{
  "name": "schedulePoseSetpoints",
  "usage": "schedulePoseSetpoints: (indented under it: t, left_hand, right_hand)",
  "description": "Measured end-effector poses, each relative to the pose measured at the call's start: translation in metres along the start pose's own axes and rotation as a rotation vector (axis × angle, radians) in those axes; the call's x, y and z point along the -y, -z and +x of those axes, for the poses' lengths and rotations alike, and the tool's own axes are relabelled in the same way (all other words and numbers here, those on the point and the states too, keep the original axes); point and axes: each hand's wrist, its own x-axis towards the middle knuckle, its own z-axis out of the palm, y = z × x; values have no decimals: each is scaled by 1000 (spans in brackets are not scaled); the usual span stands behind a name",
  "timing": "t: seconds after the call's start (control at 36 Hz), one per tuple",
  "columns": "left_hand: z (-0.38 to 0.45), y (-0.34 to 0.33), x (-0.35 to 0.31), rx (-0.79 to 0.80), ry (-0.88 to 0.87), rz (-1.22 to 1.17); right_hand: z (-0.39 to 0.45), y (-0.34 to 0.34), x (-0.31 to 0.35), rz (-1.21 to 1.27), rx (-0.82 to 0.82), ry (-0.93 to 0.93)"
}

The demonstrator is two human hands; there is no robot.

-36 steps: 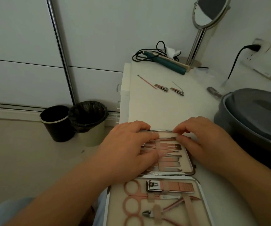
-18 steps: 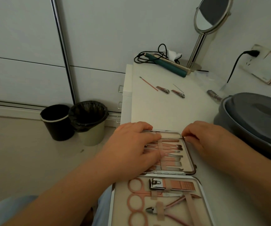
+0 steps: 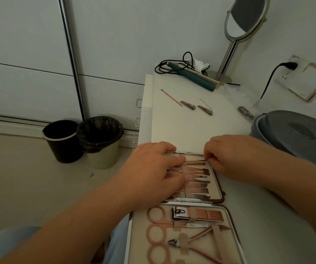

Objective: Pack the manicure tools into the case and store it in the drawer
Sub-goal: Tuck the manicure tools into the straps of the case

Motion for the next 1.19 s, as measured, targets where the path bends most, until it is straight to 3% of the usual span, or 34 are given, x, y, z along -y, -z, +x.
schedulePoseSetpoints:
  t: [0.22, 0.36, 0.56, 0.78, 1.19]
  left_hand:
    - [0, 0, 0, 1, 11, -6]
    - [0, -1, 0, -1, 11, -8]
    - [0, -1, 1, -2, 10, -9]
    - [1, -2, 1, -9, 13, -15]
    - [1, -1, -2, -33, 2, 4]
  right_hand:
    - [13, 16, 5, -37, 133, 42]
    - [18, 23, -4, 80, 250, 56]
    - [24, 16, -6, 21, 173, 62]
    - [21, 15, 1, -206, 80, 149]
    - [27, 21, 4, 79, 216, 82]
